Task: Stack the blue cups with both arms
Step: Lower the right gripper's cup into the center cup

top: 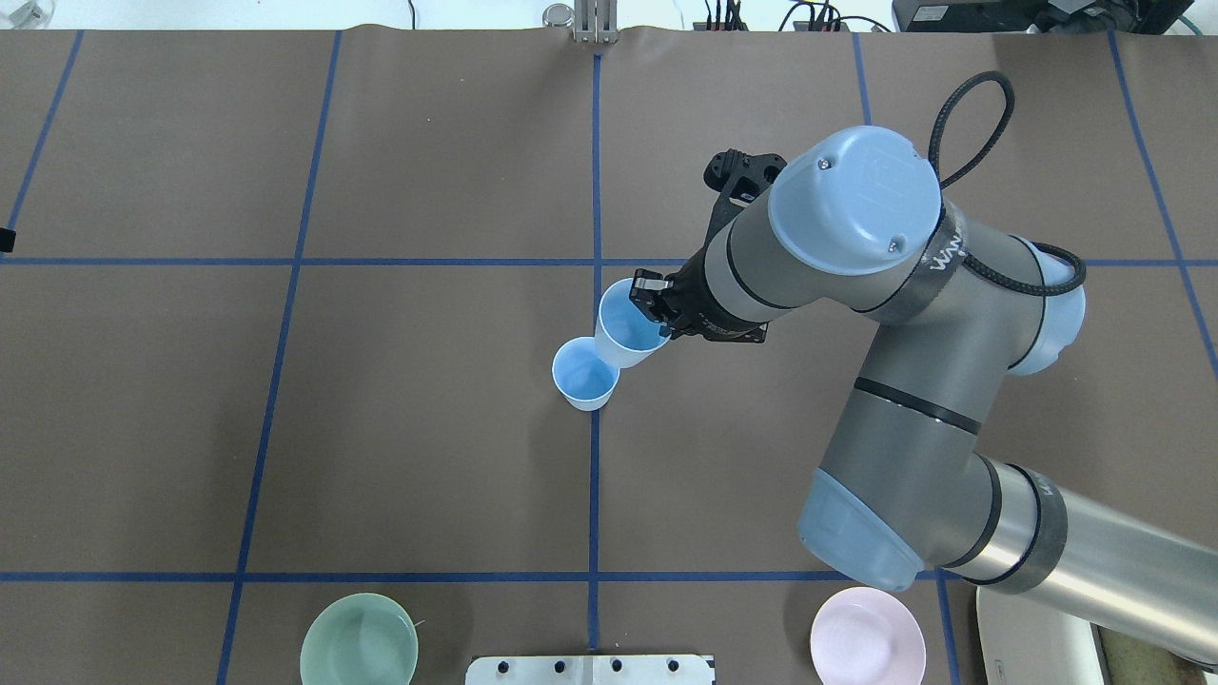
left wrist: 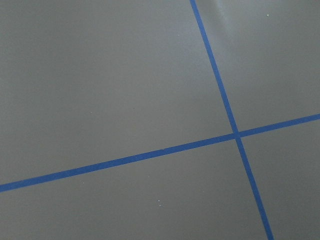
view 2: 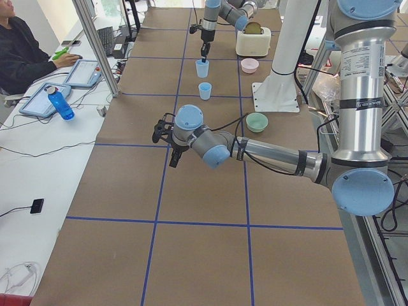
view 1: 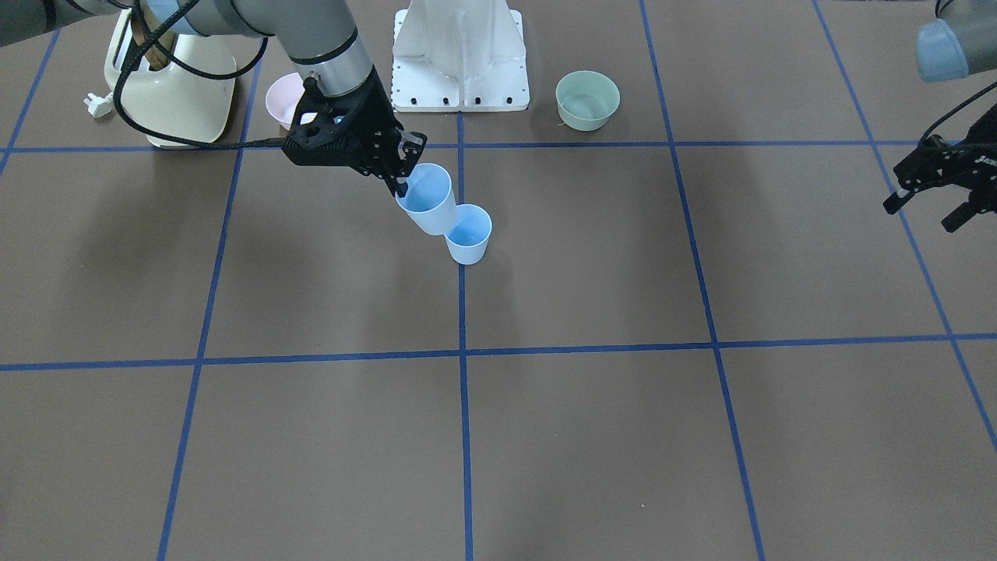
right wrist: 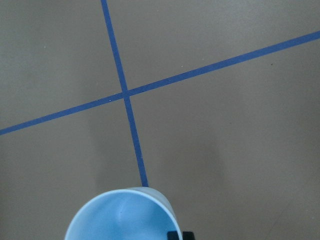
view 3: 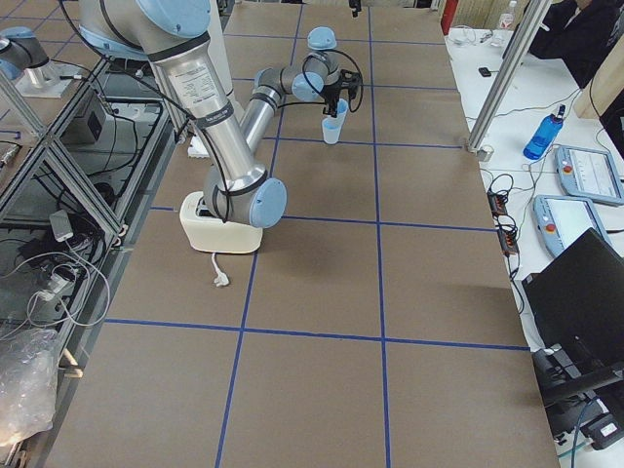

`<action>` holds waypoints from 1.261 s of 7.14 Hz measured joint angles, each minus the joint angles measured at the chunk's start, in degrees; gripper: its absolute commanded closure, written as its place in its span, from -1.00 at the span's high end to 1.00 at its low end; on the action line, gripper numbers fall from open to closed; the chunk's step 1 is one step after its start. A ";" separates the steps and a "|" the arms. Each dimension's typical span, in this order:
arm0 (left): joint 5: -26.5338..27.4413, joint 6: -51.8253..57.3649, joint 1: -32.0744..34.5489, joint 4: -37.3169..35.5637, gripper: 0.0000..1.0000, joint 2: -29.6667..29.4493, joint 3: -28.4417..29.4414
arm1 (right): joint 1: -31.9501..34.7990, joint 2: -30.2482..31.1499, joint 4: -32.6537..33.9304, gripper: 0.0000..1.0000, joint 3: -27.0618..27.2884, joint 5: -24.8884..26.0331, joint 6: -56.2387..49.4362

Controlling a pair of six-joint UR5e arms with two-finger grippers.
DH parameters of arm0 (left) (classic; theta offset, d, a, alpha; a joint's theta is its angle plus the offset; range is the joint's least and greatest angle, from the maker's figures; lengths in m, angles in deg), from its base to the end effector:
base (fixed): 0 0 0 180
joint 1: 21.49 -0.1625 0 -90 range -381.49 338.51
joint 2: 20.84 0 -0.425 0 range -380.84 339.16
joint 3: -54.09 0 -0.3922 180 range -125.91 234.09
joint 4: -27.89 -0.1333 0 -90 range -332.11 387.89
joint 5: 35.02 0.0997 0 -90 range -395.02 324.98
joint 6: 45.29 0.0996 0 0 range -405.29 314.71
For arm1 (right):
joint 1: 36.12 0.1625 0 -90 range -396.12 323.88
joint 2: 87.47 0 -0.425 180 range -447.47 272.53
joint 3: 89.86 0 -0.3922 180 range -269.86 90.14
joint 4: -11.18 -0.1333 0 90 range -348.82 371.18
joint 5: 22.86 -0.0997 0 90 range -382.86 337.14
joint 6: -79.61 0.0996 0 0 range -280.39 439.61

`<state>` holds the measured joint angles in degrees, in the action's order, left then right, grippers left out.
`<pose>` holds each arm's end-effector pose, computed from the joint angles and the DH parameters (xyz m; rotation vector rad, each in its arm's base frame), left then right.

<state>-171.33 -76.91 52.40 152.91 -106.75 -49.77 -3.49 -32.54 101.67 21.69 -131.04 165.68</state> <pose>0.0730 -0.4738 0.4985 0.3633 0.9944 0.0707 -0.4452 -0.4064 0.1528 0.0280 -1.0167 0.3019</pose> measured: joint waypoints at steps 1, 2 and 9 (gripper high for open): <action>-0.07 -0.03 0.04 0.70 0.95 0.57 0.03 | -0.45 -1.56 1.22 -1.00 -0.36 0.43 0.33; -0.09 -0.07 0.04 1.21 0.95 1.02 0.05 | -0.89 -2.71 1.77 -1.00 -1.06 1.03 0.45; 0.07 -0.10 -0.05 1.55 0.95 1.71 0.14 | -3.30 -5.45 1.89 -1.00 -5.63 4.84 0.50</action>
<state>-171.27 -77.01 52.35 154.46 -105.04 -49.63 -6.79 -37.99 103.56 16.06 -126.20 166.18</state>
